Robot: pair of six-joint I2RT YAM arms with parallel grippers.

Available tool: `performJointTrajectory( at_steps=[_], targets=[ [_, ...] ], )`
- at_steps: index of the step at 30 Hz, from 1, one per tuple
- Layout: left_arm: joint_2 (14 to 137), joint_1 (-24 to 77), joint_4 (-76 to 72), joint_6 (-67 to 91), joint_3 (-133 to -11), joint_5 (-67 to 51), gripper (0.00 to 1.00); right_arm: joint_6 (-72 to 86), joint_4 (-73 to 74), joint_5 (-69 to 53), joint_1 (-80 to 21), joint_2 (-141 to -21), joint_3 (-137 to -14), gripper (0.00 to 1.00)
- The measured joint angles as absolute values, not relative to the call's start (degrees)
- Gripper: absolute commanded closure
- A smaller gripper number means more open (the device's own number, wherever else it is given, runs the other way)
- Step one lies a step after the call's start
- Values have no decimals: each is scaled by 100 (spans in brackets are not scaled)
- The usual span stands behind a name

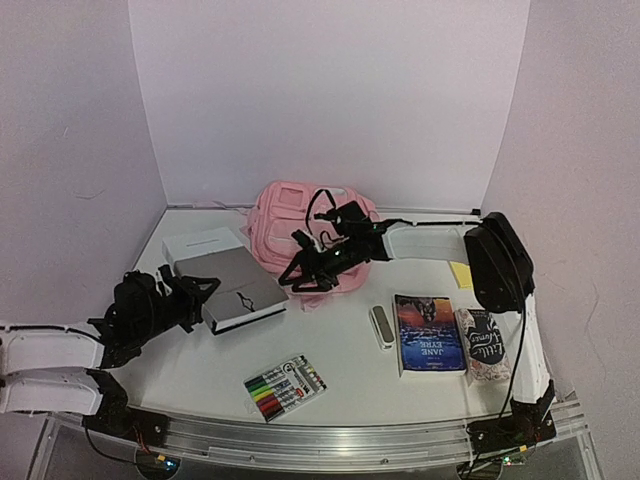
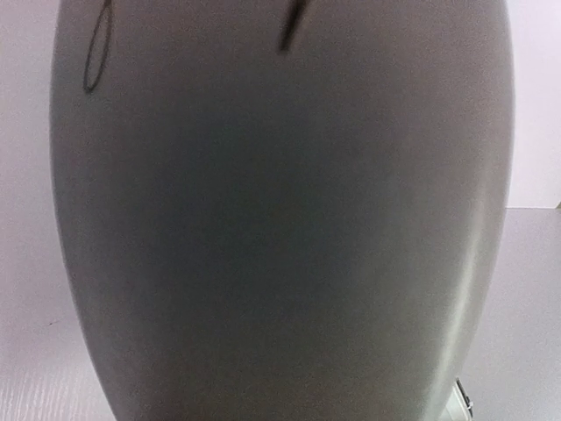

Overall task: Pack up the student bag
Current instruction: Pick up the book from the center of the board.

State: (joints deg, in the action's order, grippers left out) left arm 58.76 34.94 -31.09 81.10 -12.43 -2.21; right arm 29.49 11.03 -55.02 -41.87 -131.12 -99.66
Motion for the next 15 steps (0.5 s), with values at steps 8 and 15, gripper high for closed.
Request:
performJointTrajectory(
  at_steps=[8, 15],
  targets=[
    [4496, 3494, -1598, 8103, -1284, 306, 87, 465, 2386, -3885, -3888, -12792, -11267, 33],
    [4971, 3494, -1339, 8099, -1286, 311, 87, -1677, 2792, -2332, -3772, -12962, -11771, 39]
  ],
)
